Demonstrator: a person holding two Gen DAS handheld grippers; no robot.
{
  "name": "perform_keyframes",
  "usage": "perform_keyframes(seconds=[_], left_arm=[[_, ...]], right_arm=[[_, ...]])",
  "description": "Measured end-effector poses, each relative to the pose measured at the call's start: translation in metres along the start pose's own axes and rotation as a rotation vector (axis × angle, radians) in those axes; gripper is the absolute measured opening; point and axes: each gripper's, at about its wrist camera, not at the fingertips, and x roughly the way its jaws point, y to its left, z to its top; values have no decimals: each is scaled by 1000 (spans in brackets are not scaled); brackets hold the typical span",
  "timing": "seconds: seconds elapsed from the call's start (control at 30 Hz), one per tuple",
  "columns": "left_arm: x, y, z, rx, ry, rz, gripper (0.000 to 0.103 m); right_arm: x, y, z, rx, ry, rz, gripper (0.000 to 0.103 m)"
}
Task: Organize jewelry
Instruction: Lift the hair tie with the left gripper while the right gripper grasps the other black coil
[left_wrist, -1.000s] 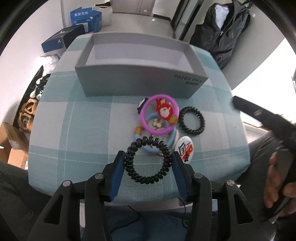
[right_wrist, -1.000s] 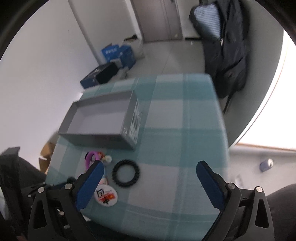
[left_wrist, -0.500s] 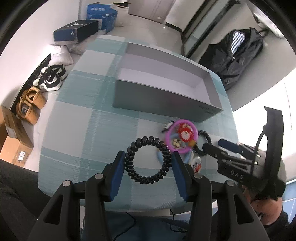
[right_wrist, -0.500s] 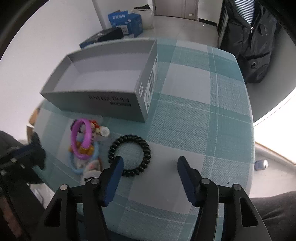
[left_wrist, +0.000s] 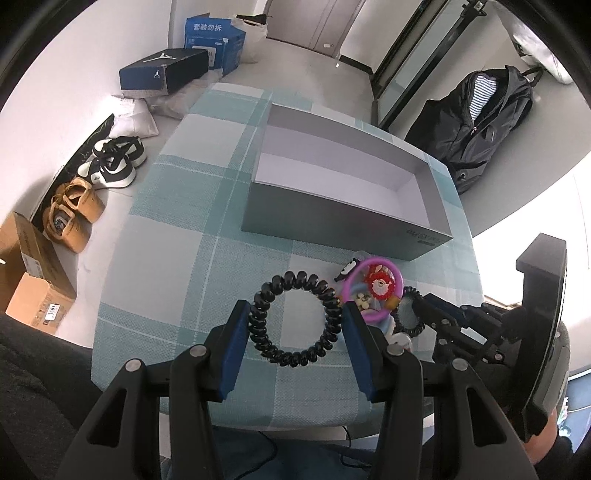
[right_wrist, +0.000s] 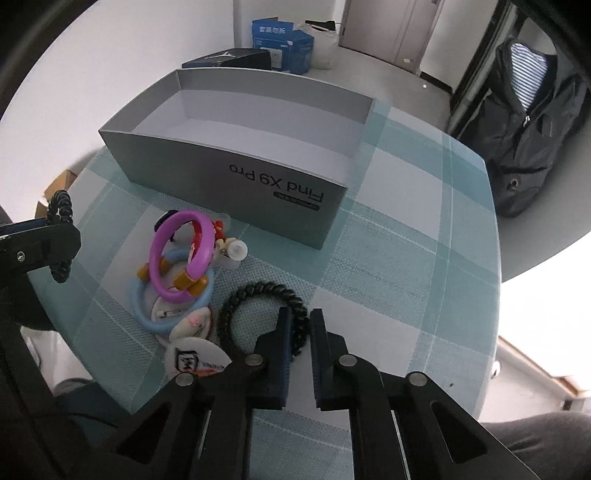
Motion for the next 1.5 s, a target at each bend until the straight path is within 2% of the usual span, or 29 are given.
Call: perform_keyframes(seconds=[0.1, 0.23, 0.53, 0.83, 0.97, 1.17, 1.37, 1.5], left_arm=[[-2, 0, 0, -3, -4, -2, 45], [-4, 0, 0, -8, -12, -4, 45], [-9, -4, 2, 2, -35, -3, 45], [-20, -10, 17, 20, -52, -24, 45], [-26, -9, 30, 23, -51, -41, 45], [-34, -18, 58, 93, -73, -35, 45], [-33, -31, 85, 209, -90, -21, 45], [-20, -30, 95, 185, -54, -41, 45]], right_arm=[[-2, -12, 1, 44, 5, 49, 8], [-3, -22, 1, 93, 0, 73, 8], [-19, -51, 3, 214, -66, 127, 8], [-54, -72, 4, 300, -196, 225, 8], [-83, -84, 6, 328, -289, 278, 8], [-112, -97, 44, 293, -360, 328, 8], [-123, -94, 89, 208, -383, 376, 8], [-111, -84, 112, 174, -355, 404, 8]])
